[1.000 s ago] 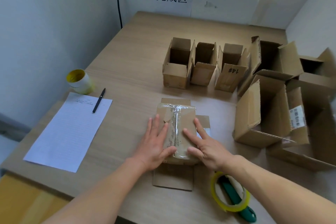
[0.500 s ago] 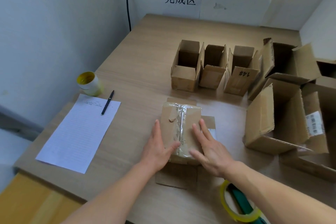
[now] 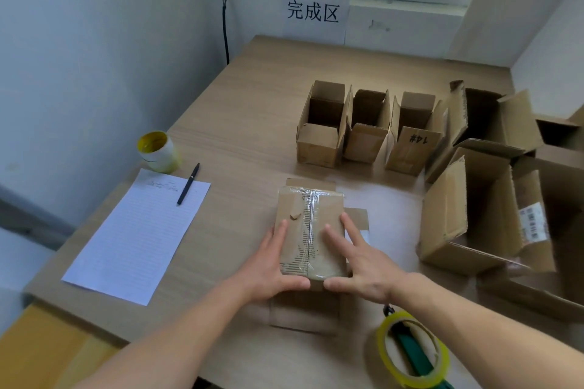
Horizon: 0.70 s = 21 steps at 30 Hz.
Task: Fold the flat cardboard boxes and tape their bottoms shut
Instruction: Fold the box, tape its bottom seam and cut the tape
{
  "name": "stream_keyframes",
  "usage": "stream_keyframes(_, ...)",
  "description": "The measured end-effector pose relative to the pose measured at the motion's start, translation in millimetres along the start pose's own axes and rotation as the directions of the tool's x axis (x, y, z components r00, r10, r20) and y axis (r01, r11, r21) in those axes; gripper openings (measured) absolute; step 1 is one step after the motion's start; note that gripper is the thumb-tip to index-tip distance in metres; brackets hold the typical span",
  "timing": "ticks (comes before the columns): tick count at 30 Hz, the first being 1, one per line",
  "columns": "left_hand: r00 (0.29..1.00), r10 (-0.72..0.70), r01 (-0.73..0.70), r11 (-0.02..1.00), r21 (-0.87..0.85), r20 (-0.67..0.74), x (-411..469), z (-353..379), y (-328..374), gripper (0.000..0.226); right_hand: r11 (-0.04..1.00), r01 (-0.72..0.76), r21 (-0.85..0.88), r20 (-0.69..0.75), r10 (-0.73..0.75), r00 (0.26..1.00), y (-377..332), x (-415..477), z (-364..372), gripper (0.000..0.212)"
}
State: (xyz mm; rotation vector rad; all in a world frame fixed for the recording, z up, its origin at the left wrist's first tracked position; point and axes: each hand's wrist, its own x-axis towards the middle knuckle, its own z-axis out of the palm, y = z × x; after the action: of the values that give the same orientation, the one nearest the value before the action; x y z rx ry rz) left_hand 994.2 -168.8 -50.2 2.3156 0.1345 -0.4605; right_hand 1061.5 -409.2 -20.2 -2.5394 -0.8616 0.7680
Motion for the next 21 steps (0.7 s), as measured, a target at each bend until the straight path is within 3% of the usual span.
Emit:
stream_keyframes(4,0.973,-0.102,0.110,0.994,0.027,-0.206,17,-7,13,0.113,0.981,-0.127,0.149,-0.272,0.164,0.948,-7,13,-9,0.102)
stream_keyframes(6,0.967,-0.127,0.140,0.989,0.045,-0.221,27,-8,19,0.110,0.967,-0.173,0.189,-0.333,0.229,0.915,-11,24,-15,0.108)
stream_keyframes(8,0.975,-0.120,0.132,0.990,0.053,-0.185,29,-4,22,0.105,0.963,-0.207,0.174,-0.324,0.255,0.911,-14,35,-21,0.119)
stream_keyframes(12,0.984,-0.094,0.106,0.992,0.073,-0.151,24,4,19,0.096,0.948,-0.252,0.193,-0.174,0.286,0.942,-14,51,-32,0.130)
stream_keyframes(15,0.985,-0.089,0.103,0.990,0.094,-0.150,25,3,19,0.094,0.948,-0.242,0.206,-0.101,0.266,0.959,-6,59,-36,0.129)
stream_keyframes(21,0.983,-0.081,0.098,0.991,0.095,-0.168,26,4,18,0.093,0.964,-0.211,0.165,-0.105,0.229,0.968,-6,62,-39,0.127)
